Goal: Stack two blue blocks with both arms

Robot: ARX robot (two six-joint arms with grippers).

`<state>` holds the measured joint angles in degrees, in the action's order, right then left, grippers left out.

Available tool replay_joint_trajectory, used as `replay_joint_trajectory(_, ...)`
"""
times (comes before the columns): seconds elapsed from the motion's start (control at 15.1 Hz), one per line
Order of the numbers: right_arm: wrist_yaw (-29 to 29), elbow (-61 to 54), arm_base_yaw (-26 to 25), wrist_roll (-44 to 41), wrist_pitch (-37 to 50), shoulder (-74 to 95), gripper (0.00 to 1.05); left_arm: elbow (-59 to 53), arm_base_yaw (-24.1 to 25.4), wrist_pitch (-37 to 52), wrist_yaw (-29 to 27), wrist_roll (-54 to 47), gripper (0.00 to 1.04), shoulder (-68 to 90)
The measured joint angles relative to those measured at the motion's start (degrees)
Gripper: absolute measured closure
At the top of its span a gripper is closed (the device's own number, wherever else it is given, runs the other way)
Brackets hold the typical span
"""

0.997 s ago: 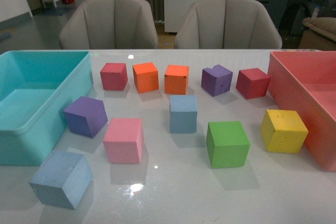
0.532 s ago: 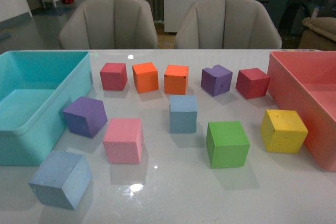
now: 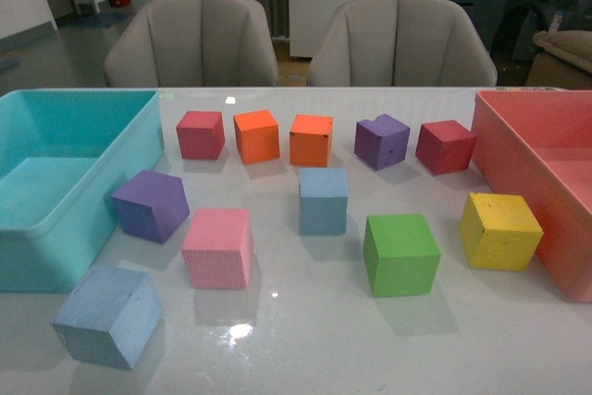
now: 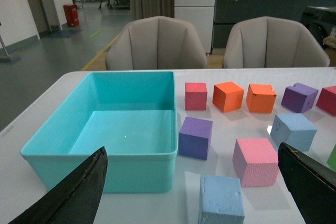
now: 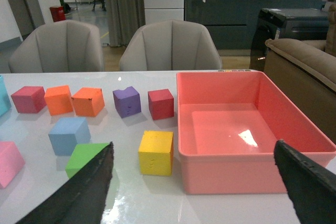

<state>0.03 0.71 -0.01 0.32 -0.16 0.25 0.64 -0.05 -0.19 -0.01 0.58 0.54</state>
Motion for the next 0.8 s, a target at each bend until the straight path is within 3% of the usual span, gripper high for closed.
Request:
replay_joint_trajectory(0.07,0.1,0.0,0.0,0.0,0.0,0.0,0.06,3.2,-4.6,-9.2,-9.5,1.1,0.07,4.0)
replay_joint_trajectory(0.13,-0.1,0.0,0.0,0.0,0.0,0.0,0.07,8.5,-13.1,-13.5,-20.6,1.7,0.07,11.5)
replay_joint_trajectory(0.2,0.0,0.0,0.0,0.0,0.0,0.0,0.06,11.9,-19.7,-11.9,-28.7,1.7,0.07,13.4)
replay_joint_trajectory(0.27,0.0,0.0,0.0,0.0,0.0,0.0,0.06,14.6,-24.5,-10.2,-33.8,2.0,0.07,14.1)
replay_joint_trajectory(0.33,0.0,0.0,0.0,0.0,0.0,0.0,0.06,14.8,-24.3,-6.6,-31.4,2.0,0.07,17.3)
replay_joint_trajectory(0.4,0.0,0.0,0.0,0.0,0.0,0.0,0.06,14.8,-20.8,-0.6,-27.0,1.8,0.07,24.5)
replay_joint_trajectory(0.6,0.0,0.0,0.0,0.0,0.0,0.0,0.06,19.4,-9.6,17.4,-8.5,-0.8,0.07,51.2)
replay_joint_trajectory(0.8,0.0,0.0,0.0,0.0,0.0,0.0,0.06,27.4,-7.5,20.3,-0.5,-1.1,0.07,77.0)
